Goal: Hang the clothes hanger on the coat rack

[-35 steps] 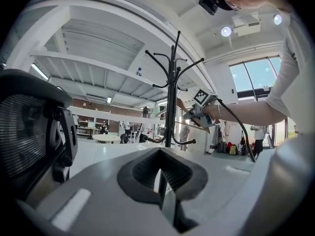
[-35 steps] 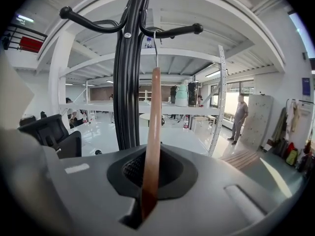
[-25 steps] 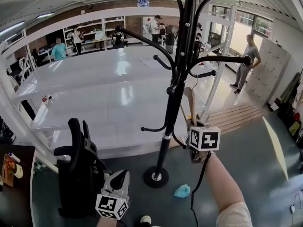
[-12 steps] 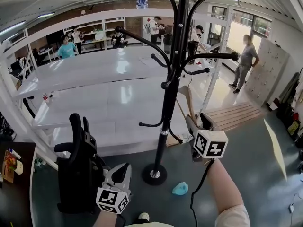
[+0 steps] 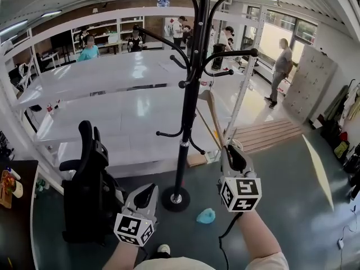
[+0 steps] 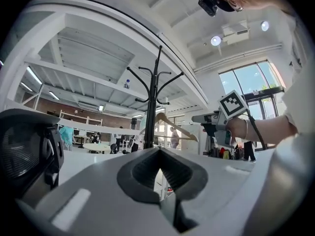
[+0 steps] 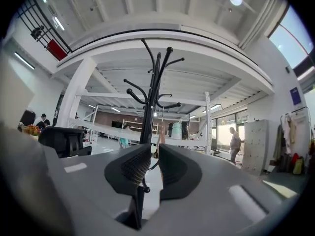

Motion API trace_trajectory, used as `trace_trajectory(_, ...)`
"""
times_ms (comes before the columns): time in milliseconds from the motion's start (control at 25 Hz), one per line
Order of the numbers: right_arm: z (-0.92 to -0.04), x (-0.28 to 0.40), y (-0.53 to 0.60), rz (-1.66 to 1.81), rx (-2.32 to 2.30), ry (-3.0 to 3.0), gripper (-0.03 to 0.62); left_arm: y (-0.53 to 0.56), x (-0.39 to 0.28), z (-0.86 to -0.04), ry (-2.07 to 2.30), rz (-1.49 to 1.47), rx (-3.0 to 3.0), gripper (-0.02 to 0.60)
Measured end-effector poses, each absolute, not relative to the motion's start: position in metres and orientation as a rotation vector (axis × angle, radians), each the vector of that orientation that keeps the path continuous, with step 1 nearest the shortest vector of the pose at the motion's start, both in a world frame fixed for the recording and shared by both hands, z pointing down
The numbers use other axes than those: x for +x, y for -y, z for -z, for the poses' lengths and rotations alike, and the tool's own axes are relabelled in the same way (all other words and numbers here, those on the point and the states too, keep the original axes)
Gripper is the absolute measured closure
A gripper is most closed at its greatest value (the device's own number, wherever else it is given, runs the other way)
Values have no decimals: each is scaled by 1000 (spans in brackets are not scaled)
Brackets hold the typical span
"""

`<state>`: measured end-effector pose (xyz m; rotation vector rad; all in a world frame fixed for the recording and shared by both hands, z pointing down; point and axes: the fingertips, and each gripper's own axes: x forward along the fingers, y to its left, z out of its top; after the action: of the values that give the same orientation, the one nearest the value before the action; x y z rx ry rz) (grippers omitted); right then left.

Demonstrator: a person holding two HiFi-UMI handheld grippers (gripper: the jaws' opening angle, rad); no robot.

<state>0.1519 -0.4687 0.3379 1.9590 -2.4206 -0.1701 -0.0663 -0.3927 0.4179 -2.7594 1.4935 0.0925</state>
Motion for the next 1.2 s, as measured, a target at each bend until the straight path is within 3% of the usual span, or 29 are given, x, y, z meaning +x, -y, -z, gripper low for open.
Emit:
trace_trajectory(120, -349, 153, 435, 194, 1984, 2391, 566, 372, -56, -414, -1477, -98, -2763, 581)
trace_trajectory(720, -476, 136, 306, -173, 1809, 2434, 568, 270, -34, -431, -1542, -45, -2732, 581)
trace_trajectory(1200, -472, 121, 216, -112, 1787, 2464, 568, 188, -53, -429, -1604, -42, -2690, 581)
